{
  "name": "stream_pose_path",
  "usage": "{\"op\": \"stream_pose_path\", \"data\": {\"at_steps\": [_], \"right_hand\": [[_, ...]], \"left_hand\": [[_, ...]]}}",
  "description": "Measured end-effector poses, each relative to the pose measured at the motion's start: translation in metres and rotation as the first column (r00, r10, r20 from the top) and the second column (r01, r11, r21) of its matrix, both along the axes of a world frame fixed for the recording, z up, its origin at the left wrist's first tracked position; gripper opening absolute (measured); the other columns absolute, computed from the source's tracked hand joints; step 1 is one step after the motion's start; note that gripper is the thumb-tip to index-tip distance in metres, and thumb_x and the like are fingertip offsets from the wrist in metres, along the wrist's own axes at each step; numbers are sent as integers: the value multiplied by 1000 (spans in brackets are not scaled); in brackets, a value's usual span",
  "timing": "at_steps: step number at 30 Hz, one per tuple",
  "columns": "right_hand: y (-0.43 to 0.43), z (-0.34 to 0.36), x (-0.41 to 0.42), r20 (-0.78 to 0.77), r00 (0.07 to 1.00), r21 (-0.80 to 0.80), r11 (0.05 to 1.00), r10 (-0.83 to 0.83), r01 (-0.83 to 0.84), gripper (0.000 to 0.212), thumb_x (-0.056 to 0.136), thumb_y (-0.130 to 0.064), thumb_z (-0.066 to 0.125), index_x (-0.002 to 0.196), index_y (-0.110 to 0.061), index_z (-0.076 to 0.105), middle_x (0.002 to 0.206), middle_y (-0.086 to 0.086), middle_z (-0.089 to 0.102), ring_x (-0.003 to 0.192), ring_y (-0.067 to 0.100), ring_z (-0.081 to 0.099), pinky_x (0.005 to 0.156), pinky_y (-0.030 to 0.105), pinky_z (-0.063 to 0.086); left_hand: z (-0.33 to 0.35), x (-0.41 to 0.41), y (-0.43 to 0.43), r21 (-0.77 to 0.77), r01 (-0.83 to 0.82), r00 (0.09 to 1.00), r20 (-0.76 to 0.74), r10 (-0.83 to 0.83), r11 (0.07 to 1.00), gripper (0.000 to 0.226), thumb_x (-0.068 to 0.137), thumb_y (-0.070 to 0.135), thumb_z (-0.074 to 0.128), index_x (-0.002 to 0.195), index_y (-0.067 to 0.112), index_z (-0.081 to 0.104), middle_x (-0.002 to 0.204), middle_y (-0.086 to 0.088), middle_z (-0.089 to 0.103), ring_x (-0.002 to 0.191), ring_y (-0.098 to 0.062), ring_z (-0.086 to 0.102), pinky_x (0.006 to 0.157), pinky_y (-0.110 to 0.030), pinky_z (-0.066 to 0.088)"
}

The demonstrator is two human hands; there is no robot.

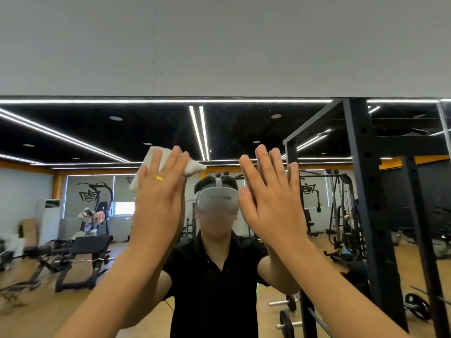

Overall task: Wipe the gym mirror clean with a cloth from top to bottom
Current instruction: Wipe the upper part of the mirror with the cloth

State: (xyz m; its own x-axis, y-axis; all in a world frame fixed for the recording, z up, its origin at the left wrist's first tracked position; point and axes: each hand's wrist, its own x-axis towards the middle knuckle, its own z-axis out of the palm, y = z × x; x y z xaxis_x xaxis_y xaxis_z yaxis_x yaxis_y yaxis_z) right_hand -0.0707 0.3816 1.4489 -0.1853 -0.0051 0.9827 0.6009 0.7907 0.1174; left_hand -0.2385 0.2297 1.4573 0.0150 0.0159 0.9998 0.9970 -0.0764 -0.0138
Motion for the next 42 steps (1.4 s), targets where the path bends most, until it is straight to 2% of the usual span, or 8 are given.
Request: {"op": "stream_pose_path", "data": {"at_steps": [7,12,17,20,27,34,37,42], "right_hand": [[2,-1,0,-20,1000,17,1000,18,-18,62,105,-44,30,164,-29,22,174,2,8,160,21,-4,128,56,2],[2,0,0,-35,999,17,1000,15,-14,62,104,-42,33,164,-31,23,174,-1,7,160,19,-4,128,53,-3],[-1,1,-2,-46,998,15,999,32,-31,61,104,-43,32,164,-30,25,173,-1,9,160,19,-2,128,55,0],[0,1,-2,-53,998,26,999,23,-21,61,104,-43,32,164,-30,24,173,-1,10,160,20,-1,128,56,1],[2,1,-3,-41,999,17,1000,12,-11,61,105,-46,30,164,-33,20,174,-3,6,160,18,-3,128,55,0],[3,1,0,-10,999,1,999,36,-36,62,106,-46,32,164,-33,19,174,-2,5,160,19,-4,128,57,1],[4,1,2,5,999,5,999,43,-43,62,105,-47,32,164,-31,22,174,-2,5,160,19,-5,128,57,2],[5,-1,2,9,999,13,999,36,-36,63,105,-47,32,165,-30,20,174,-2,3,160,20,-6,128,52,-3]], "left_hand": [[90,8,9,-49,-86,992,-91,81,995,51,99,-3,56,147,10,53,159,-17,41,151,-39,26,122,-61,20],[106,6,18,-9,-163,977,-139,160,987,52,101,1,57,149,19,50,160,-10,41,150,-38,29,120,-58,27],[58,-2,18,114,-154,961,-216,175,981,67,81,-8,79,140,11,57,142,-20,55,134,-36,37,94,-69,49],[34,-6,22,95,-160,948,-262,179,983,74,72,-8,85,139,9,60,141,-16,60,135,-31,31,102,-63,42],[17,-11,13,-82,-73,966,-255,50,994,49,109,38,32,152,22,47,156,-3,49,152,-25,25,123,-46,14],[29,-19,-10,-230,-84,963,-269,19,969,50,105,41,30,150,29,50,156,3,48,152,-24,31,112,-45,33],[46,-32,-27,-256,-220,889,-450,86,941,50,104,43,36,149,28,53,156,1,49,149,-23,34,104,-46,44],[54,-50,-25,-283,-403,764,-627,150,870,51,107,47,32,156,30,39,166,0,31,156,-23,13,123,-45,17]]}}
